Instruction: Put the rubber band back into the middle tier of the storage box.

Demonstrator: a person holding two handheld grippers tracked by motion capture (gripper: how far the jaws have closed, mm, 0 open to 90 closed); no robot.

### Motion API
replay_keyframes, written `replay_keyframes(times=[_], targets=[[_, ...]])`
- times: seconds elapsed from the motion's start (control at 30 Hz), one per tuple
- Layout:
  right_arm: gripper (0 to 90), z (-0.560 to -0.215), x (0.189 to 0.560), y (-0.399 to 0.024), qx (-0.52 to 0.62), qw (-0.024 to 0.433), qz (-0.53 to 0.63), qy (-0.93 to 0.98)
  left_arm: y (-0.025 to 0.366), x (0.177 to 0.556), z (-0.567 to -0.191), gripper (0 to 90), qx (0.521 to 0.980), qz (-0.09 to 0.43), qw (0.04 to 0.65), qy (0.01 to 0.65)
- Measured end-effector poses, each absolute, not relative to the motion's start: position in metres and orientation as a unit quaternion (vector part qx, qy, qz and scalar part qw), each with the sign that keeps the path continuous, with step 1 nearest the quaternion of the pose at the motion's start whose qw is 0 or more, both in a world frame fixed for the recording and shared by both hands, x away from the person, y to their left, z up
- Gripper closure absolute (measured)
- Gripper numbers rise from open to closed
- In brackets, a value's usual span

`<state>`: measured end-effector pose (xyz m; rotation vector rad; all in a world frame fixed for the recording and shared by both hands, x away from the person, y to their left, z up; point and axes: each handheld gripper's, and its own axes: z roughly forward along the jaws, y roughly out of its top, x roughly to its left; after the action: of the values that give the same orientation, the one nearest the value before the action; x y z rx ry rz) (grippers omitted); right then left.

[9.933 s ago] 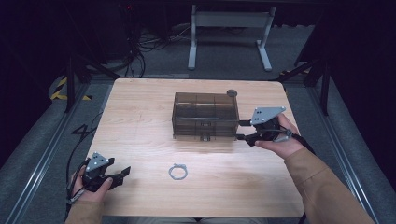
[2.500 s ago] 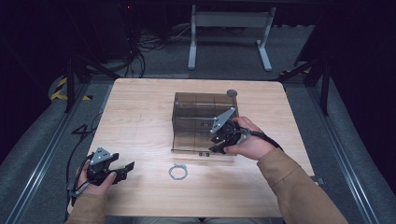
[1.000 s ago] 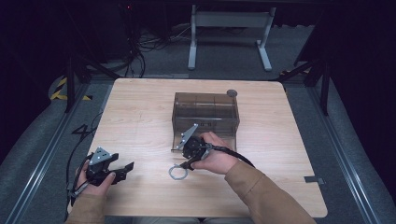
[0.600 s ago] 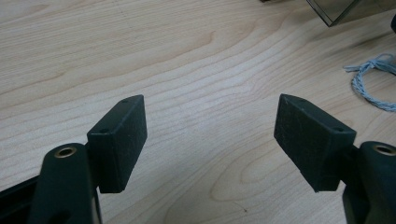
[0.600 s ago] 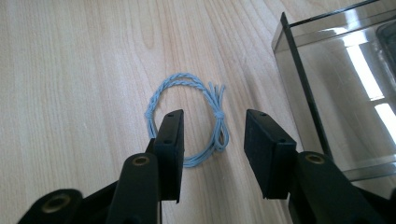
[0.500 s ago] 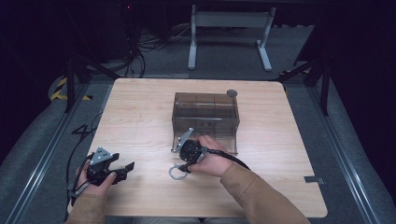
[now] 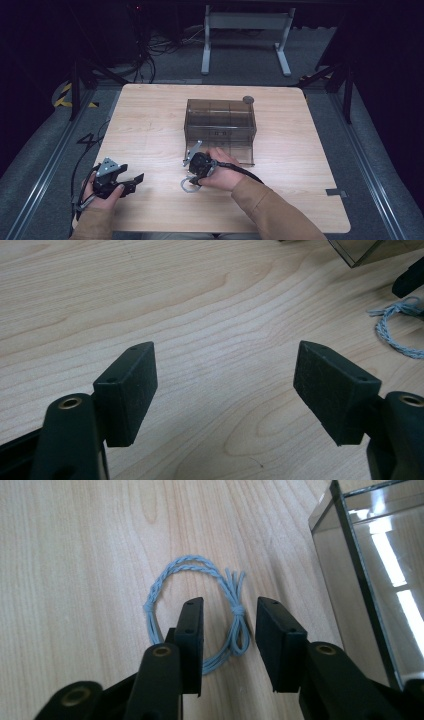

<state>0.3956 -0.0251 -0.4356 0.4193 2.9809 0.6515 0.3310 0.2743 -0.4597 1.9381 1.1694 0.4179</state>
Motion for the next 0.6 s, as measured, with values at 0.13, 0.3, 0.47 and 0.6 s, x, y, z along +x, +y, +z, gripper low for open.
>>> replay_keyframes(times=[0.13,0.3,0.47,0.6], targets=[[72.9,-0.4376,0.3965,-0.0233,0.125,0.049,0.203,0.970,0.2743,0.3312,-0.4599,26.5,0.769,0.167,0.408,0.463],[83.4,-0.4395,0.3971,-0.0217,0.111,0.051,0.197,0.973,0.2744,0.3313,-0.4599,26.5,0.769,0.167,0.408,0.463],[86.0,-0.4387,0.3958,-0.0204,0.116,0.047,0.190,0.974,0.2740,0.3313,-0.4599,26.5,0.769,0.167,0.408,0.464],[86.2,-0.4386,0.3955,-0.0203,0.120,0.045,0.189,0.974,0.2741,0.3313,-0.4598,26.5,0.769,0.167,0.408,0.464]])
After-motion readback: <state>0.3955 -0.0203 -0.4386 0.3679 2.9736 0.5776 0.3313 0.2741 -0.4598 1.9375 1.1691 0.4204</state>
